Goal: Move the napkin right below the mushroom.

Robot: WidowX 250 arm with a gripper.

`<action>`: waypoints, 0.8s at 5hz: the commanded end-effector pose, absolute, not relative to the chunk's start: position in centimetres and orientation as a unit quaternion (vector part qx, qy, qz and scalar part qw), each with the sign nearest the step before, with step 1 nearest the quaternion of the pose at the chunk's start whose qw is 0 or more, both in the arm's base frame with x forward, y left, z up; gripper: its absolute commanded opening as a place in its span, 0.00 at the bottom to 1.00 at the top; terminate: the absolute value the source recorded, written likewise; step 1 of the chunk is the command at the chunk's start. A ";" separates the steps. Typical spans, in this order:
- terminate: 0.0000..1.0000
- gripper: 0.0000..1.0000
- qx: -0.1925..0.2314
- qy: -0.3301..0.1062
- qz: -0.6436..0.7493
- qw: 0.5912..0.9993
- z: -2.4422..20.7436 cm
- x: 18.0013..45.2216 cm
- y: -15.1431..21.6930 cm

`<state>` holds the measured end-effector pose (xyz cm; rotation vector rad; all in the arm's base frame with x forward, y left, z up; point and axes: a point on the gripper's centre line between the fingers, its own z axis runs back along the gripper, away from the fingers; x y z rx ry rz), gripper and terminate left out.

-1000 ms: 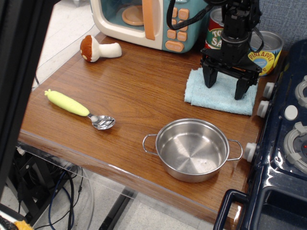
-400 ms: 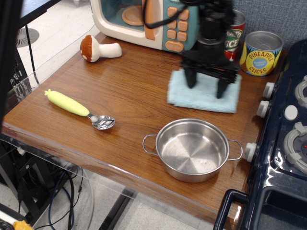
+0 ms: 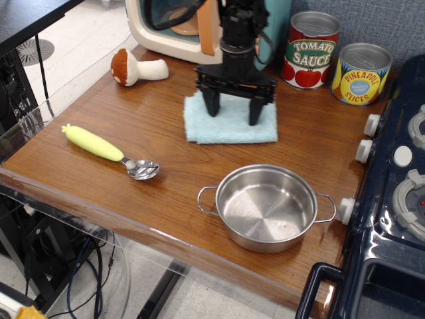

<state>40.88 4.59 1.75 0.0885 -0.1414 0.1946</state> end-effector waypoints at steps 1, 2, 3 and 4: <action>0.00 1.00 0.071 -0.087 0.168 0.979 3.2 41.7 9.9; 0.00 1.00 0.081 -0.079 0.193 0.975 3.5 41.6 11.2; 0.00 1.00 0.085 -0.080 0.213 0.970 3.9 41.3 12.1; 0.00 1.00 0.081 -0.087 0.213 0.970 4.5 41.5 12.0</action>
